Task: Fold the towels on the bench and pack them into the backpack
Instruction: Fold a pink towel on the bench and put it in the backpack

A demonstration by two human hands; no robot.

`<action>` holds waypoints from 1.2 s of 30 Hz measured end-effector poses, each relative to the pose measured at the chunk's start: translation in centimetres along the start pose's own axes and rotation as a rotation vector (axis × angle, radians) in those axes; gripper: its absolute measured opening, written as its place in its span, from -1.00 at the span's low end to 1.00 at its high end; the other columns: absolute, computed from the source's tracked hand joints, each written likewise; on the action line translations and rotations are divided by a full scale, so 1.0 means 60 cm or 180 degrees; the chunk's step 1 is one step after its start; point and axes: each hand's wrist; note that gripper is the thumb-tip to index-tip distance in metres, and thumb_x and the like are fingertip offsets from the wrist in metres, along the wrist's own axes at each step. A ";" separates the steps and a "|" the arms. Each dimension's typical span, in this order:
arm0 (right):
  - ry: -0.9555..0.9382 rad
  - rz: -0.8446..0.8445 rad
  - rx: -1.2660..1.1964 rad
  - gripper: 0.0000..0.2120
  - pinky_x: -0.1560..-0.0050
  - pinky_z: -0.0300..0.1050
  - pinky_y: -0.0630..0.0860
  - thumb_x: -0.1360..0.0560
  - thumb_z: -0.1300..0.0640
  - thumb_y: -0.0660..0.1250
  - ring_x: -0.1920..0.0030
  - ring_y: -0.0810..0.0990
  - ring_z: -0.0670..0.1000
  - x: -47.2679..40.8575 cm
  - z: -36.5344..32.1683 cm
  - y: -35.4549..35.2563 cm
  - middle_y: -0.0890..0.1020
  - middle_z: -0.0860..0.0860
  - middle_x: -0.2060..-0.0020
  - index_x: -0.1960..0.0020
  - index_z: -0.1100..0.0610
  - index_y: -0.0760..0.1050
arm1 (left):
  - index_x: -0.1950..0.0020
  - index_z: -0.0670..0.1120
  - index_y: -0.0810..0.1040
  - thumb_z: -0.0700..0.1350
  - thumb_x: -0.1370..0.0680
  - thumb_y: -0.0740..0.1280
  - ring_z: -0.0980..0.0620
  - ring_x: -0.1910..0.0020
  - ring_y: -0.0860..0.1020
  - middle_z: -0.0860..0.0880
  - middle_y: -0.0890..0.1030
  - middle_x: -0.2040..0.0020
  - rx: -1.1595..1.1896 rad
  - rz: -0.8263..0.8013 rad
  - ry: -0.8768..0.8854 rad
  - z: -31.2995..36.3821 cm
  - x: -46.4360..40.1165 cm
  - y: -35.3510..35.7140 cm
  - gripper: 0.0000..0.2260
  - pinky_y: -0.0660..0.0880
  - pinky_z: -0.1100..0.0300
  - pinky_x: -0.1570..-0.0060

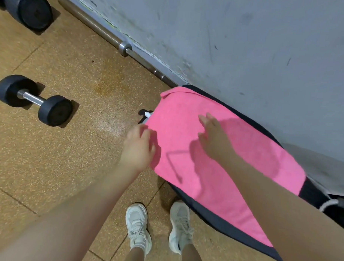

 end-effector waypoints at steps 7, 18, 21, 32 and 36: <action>0.1030 -0.0081 0.0324 -0.60 -0.36 -0.09 0.22 -0.55 0.26 0.18 -0.40 0.29 0.13 0.193 0.211 -0.079 0.27 0.18 -0.43 -0.38 0.24 0.31 | 0.26 -0.22 0.53 -0.07 -0.40 0.10 -0.17 0.44 0.53 -0.18 0.55 0.29 0.0059 -0.0332 0.1603 0.158 0.093 0.099 -0.71 0.49 0.12 0.49; 0.1456 0.0428 -0.0084 -0.68 -0.16 -0.01 0.32 -0.58 0.28 0.05 -0.24 0.40 0.25 0.230 0.498 -0.104 0.41 0.28 -0.26 -0.30 0.32 0.31 | 0.20 -0.04 0.46 0.00 -0.38 0.18 0.03 0.48 0.51 -0.02 0.53 0.32 -0.0074 -0.0517 0.2595 0.390 0.243 0.365 -0.85 0.32 0.37 0.56; 0.1481 0.0574 -0.0553 -0.70 -0.12 0.04 0.38 -0.59 0.21 0.07 -0.16 0.49 0.26 0.216 0.532 -0.096 0.52 0.31 -0.15 -0.25 0.32 0.37 | 0.16 -0.07 0.60 0.18 -0.21 0.43 -0.04 0.35 0.58 -0.06 0.61 0.19 -0.0845 -0.0768 0.2042 0.429 0.270 0.418 -0.62 0.48 0.22 0.43; 0.0863 0.1173 -0.0964 -0.74 0.02 -0.12 0.40 -0.49 0.30 0.15 -0.04 0.54 0.13 0.161 0.559 -0.092 0.58 0.17 -0.05 -0.15 0.17 0.42 | -0.01 -0.12 0.59 -0.09 -0.13 0.55 -0.09 0.26 0.59 -0.08 0.60 0.05 -0.1459 -0.0957 0.1403 0.475 0.268 0.416 -0.53 0.48 0.19 0.38; 0.0674 0.1072 -0.0488 -0.76 0.08 -0.11 0.31 -0.44 0.40 0.13 -0.01 0.50 0.16 0.207 0.572 -0.121 0.54 0.19 -0.01 0.00 0.20 0.47 | -0.43 -0.12 0.20 -0.19 -0.51 0.15 -0.13 -0.19 0.44 -0.09 0.34 -0.36 -0.1192 -0.1722 0.1153 0.491 0.297 0.407 -0.53 0.43 0.05 -0.04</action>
Point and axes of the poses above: each hand's wrist, its own x-axis away from the middle knuckle, its own y-axis out of the palm, z = x × y
